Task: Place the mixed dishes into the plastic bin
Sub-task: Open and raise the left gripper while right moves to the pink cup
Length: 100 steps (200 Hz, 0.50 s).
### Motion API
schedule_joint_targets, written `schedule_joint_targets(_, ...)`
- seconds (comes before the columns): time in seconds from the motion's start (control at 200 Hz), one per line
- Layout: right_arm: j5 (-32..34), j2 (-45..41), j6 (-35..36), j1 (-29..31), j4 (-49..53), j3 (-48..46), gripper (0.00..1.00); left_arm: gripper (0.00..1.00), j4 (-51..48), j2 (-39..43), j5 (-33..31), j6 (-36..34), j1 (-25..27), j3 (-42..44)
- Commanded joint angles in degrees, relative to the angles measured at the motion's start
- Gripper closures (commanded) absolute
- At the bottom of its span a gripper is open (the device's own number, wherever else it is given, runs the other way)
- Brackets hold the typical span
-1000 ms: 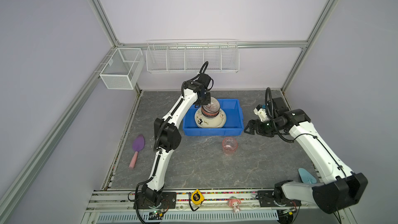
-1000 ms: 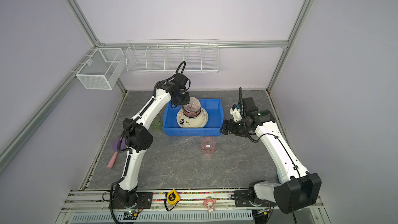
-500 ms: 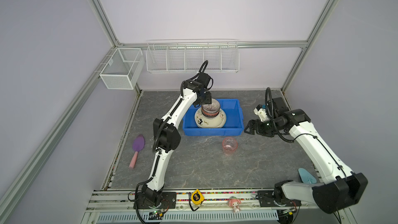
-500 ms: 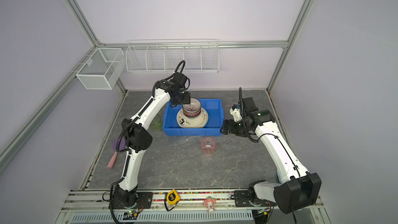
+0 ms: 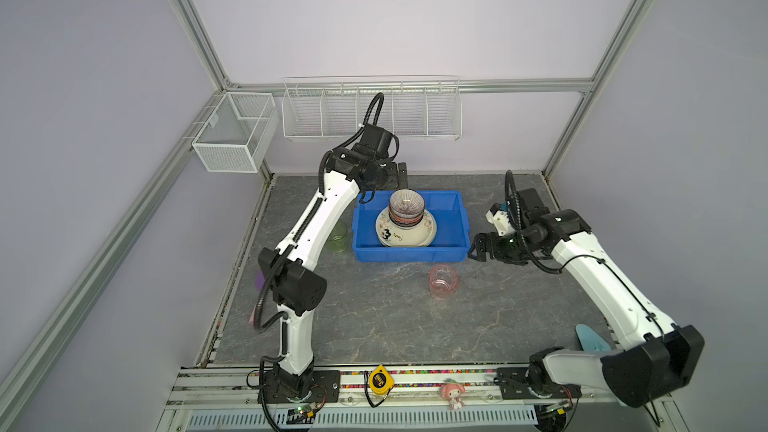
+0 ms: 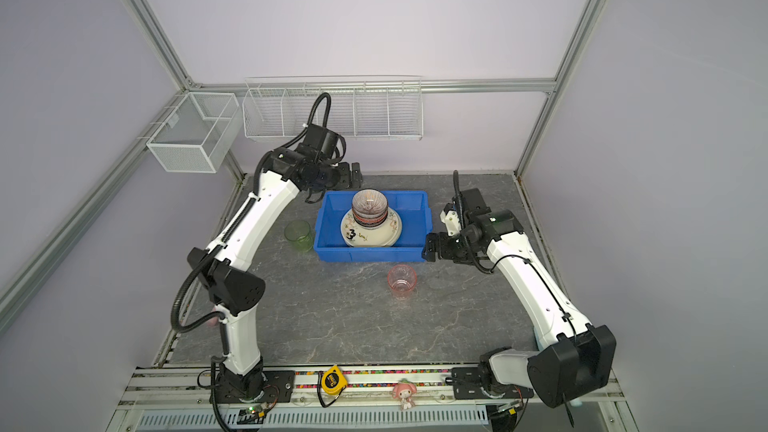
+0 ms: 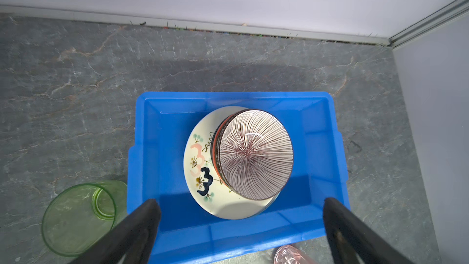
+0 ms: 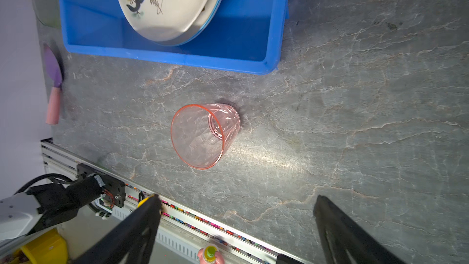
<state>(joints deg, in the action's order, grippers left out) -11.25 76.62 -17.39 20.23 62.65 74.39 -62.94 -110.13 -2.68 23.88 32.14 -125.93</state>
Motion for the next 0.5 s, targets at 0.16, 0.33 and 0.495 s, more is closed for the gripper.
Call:
schedule_joint_targets(0.16, 7.5, 4.4, -4.0, 7.5, -2.5, -1.5, 0.07, 0.00, 17.1, 18.2, -3.2, 0.2, -0.4, 24.8)
schedule_joint_targets(0.33, 9.6, 7.4, -5.9, 11.6, -5.5, -2.8, 0.16, 0.01, 24.4, 28.1, -6.9, 2.5, -0.6, 38.6)
schedule_joint_targets(0.495, 10.7, 10.9, -6.9, 14.2, -7.4, -3.7, 0.25, 0.02, 22.8, 31.2, -8.5, 2.9, -0.8, 42.7)
